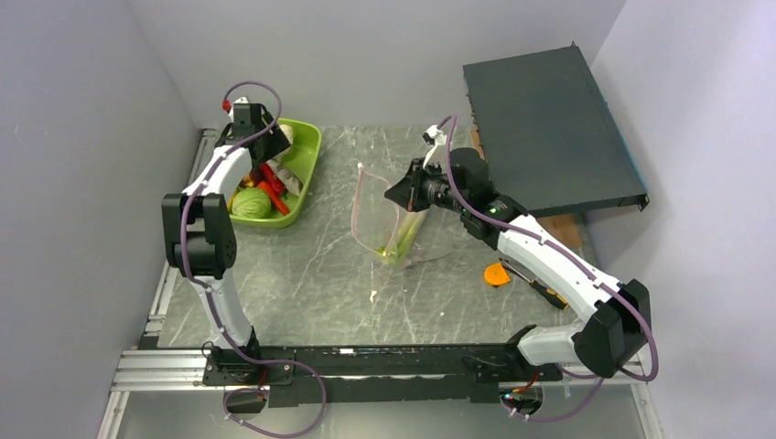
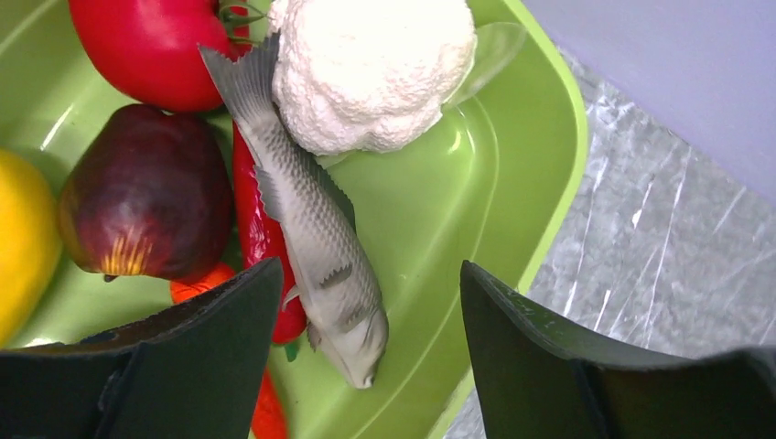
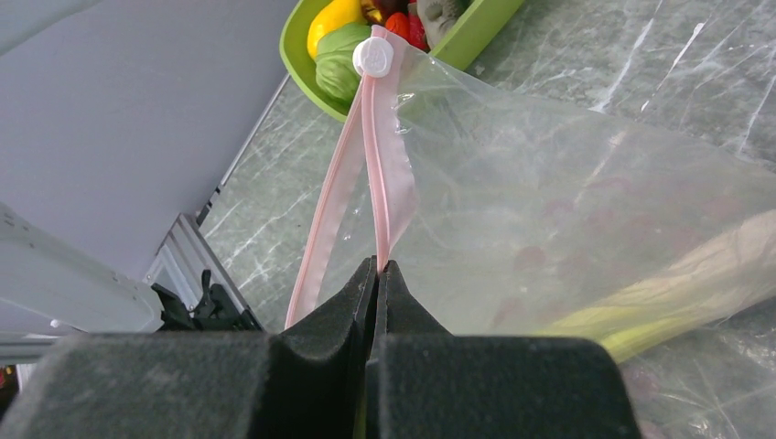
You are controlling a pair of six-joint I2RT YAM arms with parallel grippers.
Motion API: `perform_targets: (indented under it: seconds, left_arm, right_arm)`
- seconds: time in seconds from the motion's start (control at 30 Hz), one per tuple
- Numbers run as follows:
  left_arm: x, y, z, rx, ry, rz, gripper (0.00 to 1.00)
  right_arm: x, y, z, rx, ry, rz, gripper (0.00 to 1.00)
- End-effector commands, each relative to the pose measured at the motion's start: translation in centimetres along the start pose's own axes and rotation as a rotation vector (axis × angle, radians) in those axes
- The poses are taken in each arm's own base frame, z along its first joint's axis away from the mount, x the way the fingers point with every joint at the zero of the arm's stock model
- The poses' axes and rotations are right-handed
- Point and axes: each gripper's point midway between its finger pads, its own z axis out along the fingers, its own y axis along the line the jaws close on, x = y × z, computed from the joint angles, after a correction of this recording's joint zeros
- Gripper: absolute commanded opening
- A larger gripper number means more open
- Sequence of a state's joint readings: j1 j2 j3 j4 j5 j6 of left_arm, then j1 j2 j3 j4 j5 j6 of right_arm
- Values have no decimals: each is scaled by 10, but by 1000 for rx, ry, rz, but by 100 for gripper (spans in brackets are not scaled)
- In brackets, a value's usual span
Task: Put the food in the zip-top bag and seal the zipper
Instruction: Pick up the fake fish from the bin.
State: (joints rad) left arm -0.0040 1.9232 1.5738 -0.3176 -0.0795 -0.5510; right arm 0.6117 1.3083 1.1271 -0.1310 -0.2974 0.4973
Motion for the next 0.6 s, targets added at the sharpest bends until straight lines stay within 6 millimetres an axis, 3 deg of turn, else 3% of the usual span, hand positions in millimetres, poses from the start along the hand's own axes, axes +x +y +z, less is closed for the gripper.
perform_targets:
  seconds: [0.0,0.33,0.4,0.43,0.57]
  left_arm:
    - [0,1,4,-100,-36,-129,74]
    - [44,15,16,-190,27,-285,72]
    - [45,11,21,-164,28,-276,62]
    - [44,8,24,-141,23,-268,51]
    - [52,7,31,-146,57,-274,50]
  right_arm:
    - [-21,16,-9,-47,-69,-40,0]
    - [-23,17,-11,-48,-70,-38,0]
    - [-23,17,-12,-46,-68,-39,0]
    - [-24,18,-12,-47,-70,-39,0]
    - [-24,18,-13,-45,-70,-37,0]
